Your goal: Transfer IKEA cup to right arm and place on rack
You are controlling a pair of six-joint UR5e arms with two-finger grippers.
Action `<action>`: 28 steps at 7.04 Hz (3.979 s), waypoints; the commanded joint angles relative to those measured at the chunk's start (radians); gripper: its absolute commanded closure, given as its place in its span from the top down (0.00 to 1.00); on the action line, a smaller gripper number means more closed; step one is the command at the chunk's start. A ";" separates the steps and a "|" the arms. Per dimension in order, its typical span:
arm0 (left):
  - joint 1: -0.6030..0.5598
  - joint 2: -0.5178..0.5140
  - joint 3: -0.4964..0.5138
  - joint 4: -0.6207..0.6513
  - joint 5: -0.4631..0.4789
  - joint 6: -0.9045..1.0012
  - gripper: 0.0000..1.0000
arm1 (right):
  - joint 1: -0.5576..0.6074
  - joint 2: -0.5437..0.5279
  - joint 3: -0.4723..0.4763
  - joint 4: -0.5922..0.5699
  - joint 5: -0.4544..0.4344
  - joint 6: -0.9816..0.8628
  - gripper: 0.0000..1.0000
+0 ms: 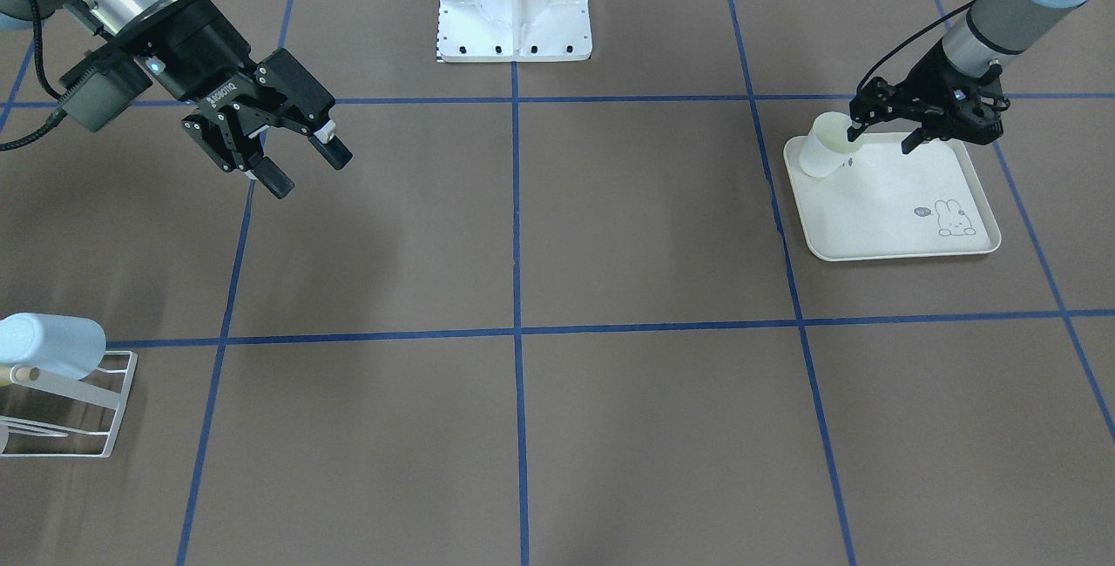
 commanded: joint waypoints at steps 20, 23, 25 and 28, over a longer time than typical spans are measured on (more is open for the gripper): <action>-0.283 -0.239 -0.023 0.067 0.012 -0.451 0.00 | -0.075 0.061 -0.059 0.154 -0.023 0.143 1.00; -0.242 -0.301 0.012 -0.178 0.070 -0.857 0.00 | -0.148 0.089 -0.070 0.181 -0.165 0.201 1.00; -0.164 -0.314 0.097 -0.467 0.143 -1.167 0.00 | -0.190 0.140 -0.070 0.181 -0.246 0.259 1.00; -0.153 -0.392 0.240 -0.841 0.147 -1.563 0.00 | -0.290 0.177 -0.102 0.298 -0.444 0.339 1.00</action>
